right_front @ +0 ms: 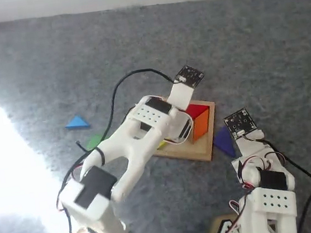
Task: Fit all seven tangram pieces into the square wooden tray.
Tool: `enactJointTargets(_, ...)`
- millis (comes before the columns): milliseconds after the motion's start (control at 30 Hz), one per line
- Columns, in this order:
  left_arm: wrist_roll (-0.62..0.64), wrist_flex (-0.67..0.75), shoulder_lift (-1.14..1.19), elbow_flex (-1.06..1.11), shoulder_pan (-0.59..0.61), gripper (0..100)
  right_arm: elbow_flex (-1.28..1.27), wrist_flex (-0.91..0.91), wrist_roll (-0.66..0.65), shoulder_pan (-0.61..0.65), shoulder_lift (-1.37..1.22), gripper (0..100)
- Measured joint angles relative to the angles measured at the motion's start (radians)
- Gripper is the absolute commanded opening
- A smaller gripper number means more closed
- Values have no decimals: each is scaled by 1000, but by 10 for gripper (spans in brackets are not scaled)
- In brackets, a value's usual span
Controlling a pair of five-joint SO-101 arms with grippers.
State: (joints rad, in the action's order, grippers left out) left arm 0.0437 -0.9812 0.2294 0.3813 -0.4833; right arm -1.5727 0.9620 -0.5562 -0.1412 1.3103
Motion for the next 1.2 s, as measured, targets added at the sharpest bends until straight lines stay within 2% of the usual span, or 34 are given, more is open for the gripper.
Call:
enactJointTargets(267,-3,-6,49,-97,2,159,0,0,0,0,0,216)
enactJointTargets(433,-3,-78,48,-133,0,159,0,0,0,0,0,216)
enactJointTargets(700,-5,-245,-210,-138,63,163,0,0,0,0,0,216)
enactJointTargets(833,-23,-359,-299,-140,201,206,0,0,0,0,0,216)
enactJointTargets(1033,-287,-497,-242,-121,480,227,0,0,0,0,0,216)
enactJointTargets(1133,-425,-535,-189,-121,569,231,0,0,0,0,0,216)
enactJointTargets(1200,-470,-534,-163,-121,618,232,0,0,0,0,0,216)
